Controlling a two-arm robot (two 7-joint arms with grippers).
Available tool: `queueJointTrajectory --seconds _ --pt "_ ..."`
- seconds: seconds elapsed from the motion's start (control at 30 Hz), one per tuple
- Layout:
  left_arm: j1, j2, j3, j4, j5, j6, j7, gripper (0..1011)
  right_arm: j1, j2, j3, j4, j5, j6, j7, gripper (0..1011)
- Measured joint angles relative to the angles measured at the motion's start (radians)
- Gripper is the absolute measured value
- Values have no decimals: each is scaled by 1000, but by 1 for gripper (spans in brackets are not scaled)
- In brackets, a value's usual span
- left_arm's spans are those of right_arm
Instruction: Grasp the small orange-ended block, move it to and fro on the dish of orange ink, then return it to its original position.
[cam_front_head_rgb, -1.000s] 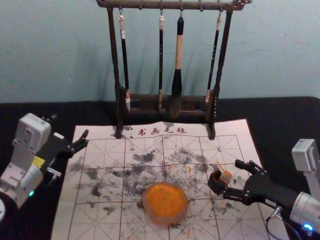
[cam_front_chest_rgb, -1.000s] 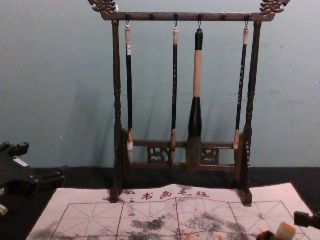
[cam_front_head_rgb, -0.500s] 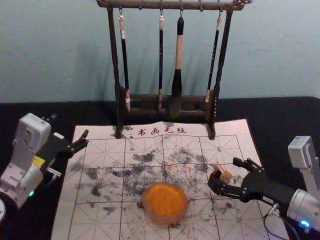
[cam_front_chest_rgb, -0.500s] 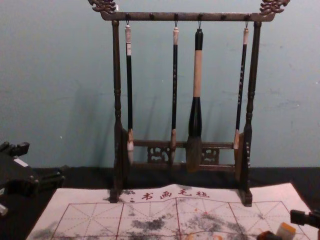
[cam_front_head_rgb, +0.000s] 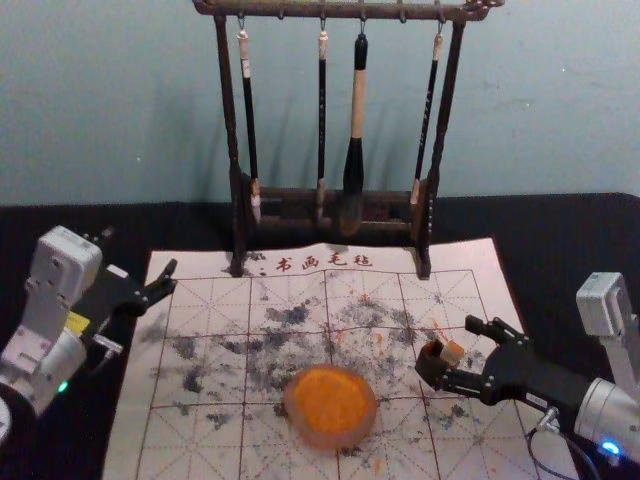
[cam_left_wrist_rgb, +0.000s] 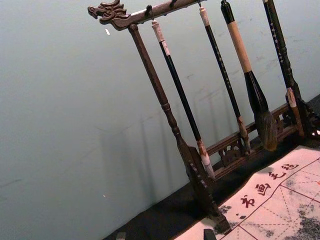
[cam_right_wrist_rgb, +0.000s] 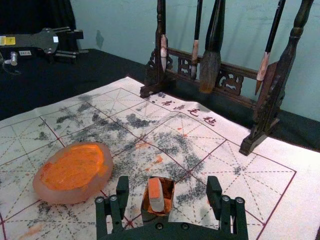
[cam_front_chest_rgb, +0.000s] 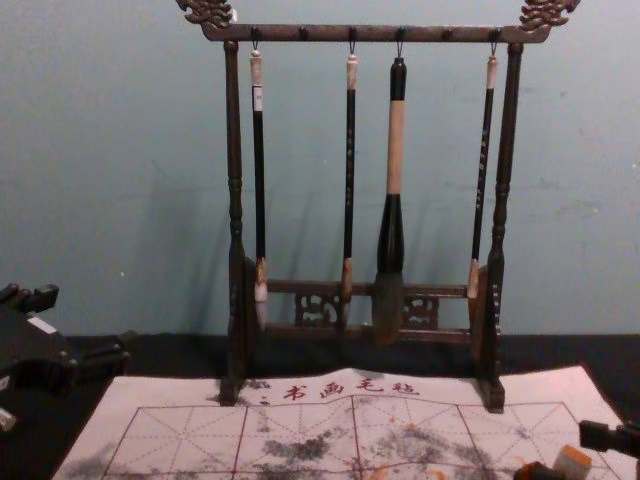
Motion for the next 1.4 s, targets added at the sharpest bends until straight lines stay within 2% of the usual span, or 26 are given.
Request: queueJointTrajectory --seconds 0.03,0.2,0.23,0.3,0.33,0.4,0.53,0.63,1.0,1.4 --pt "0 0 0 0 0 0 0 1001 0 0 0 0 0 0 0 969" --pt "0 0 0 0 0 0 0 1001 0 0 1 -1 0 0 0 827" --pt "0 0 0 0 0 0 0 1001 0 0 1 -1 0 0 0 827" --pt "0 0 0 0 0 0 0 1001 -1 0 1 -1 0 -1 0 736" --pt "0 0 0 0 0 0 0 1001 -1 0 1 -1 0 -1 0 736" --pt "0 0 0 0 0 0 0 1001 -1 0 1 -1 0 -1 0 639" --pt "0 0 0 0 0 0 0 1001 -1 0 1 -1 0 -1 0 564" --pt "0 0 0 0 0 0 0 1001 -1 0 1 -1 0 -1 0 417" --pt "0 0 0 0 0 0 0 1001 -1 0 1 -1 0 -1 0 103" --pt "0 0 0 0 0 0 0 1001 -1 1 0 -2 -1 -2 -1 93"
